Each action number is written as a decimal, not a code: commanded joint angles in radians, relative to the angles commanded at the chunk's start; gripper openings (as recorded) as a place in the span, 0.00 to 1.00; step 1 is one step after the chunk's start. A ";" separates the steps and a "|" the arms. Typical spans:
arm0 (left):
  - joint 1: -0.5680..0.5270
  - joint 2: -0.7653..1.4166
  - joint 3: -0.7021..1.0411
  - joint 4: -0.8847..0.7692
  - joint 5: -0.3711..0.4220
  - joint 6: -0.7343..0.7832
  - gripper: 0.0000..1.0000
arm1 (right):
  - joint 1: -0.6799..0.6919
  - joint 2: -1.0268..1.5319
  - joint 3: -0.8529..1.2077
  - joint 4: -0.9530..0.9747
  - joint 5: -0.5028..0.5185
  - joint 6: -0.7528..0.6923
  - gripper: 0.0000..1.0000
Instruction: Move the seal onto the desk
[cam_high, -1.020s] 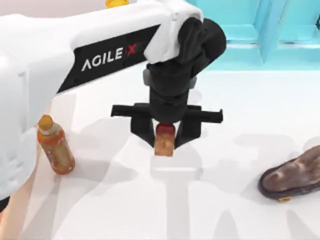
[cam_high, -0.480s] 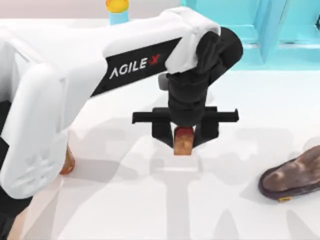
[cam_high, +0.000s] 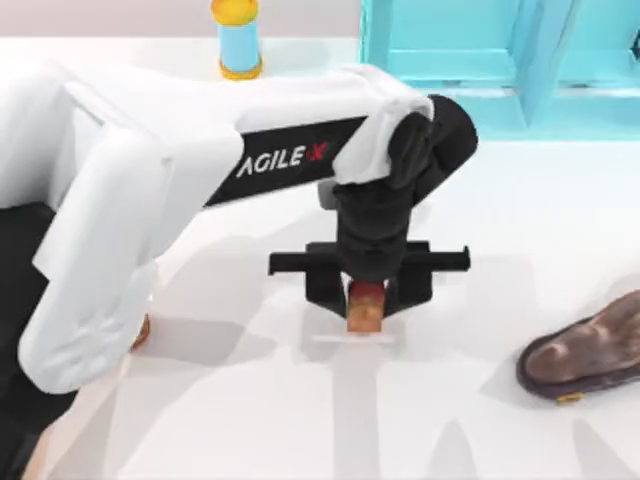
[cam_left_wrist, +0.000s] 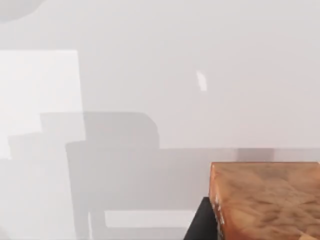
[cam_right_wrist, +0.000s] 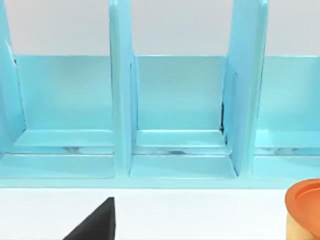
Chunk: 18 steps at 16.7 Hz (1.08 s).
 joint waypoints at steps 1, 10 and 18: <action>0.000 0.002 -0.004 0.005 0.000 0.000 0.00 | 0.000 0.000 0.000 0.000 0.000 0.000 1.00; 0.000 0.002 -0.004 0.005 0.000 0.000 0.45 | 0.000 0.000 0.000 0.000 0.000 0.000 1.00; 0.000 0.002 -0.004 0.005 0.000 0.000 1.00 | 0.000 0.000 0.000 0.000 0.000 0.000 1.00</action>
